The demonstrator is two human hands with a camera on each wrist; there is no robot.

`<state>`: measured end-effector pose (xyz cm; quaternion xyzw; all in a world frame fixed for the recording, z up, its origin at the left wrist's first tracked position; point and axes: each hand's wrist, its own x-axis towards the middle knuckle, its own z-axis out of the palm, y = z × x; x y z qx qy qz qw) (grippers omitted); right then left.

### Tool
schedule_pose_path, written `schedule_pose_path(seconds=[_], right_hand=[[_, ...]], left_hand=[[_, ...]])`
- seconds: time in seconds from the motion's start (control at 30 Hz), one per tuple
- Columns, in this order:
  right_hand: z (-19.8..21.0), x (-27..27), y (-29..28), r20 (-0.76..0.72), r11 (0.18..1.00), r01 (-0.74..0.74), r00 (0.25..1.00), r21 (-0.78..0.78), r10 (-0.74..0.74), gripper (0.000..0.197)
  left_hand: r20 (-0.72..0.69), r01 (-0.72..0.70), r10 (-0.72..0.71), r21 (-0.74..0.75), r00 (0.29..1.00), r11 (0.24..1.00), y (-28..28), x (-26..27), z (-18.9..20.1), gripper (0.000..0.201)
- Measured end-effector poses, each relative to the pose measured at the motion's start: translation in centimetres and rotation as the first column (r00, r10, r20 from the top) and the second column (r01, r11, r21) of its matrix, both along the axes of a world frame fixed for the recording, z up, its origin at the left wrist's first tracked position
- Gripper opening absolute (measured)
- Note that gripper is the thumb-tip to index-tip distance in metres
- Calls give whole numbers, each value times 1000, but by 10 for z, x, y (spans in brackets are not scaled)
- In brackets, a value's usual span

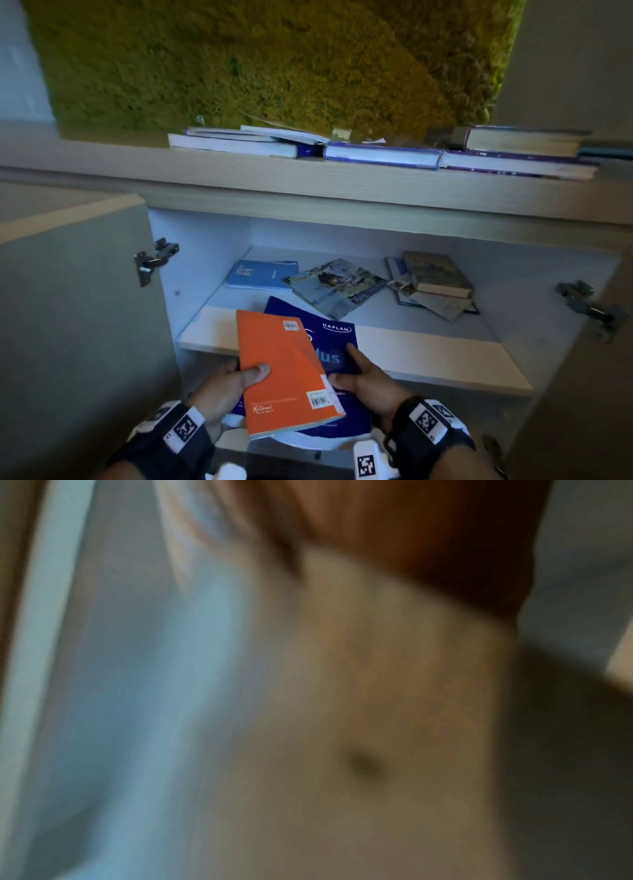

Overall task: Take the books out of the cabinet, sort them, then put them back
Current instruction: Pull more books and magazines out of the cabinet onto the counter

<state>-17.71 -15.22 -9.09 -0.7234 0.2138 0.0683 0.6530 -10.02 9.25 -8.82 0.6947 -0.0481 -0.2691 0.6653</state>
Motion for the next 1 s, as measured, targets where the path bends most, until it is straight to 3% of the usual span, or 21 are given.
schedule_pose_path(seconds=[0.17,0.3,0.4,0.53,0.7,0.87,1.0], right_hand=[[47,-39,29,117,991,-135,984,-14,135,91],[100,-73,53,223,967,-244,941,-78,256,55],[140,-94,66,300,967,-217,921,-132,248,44],[192,-121,82,419,959,-205,867,-195,270,43],[254,-131,94,549,951,-149,788,-270,279,38],[319,-101,79,681,973,2,714,-232,161,35],[359,-77,51,742,969,119,665,-219,86,28]], left_hand=[[171,10,-2,-48,985,999,29,-31,37,36],[299,-80,102,-85,949,993,53,-43,73,35],[349,-104,139,-119,927,987,72,-50,105,39],[480,-31,99,-148,872,989,97,-71,149,22],[606,5,150,-246,782,969,111,-98,210,19],[615,40,184,-331,766,943,80,-93,282,20],[677,40,199,-320,709,947,36,-51,323,19]])
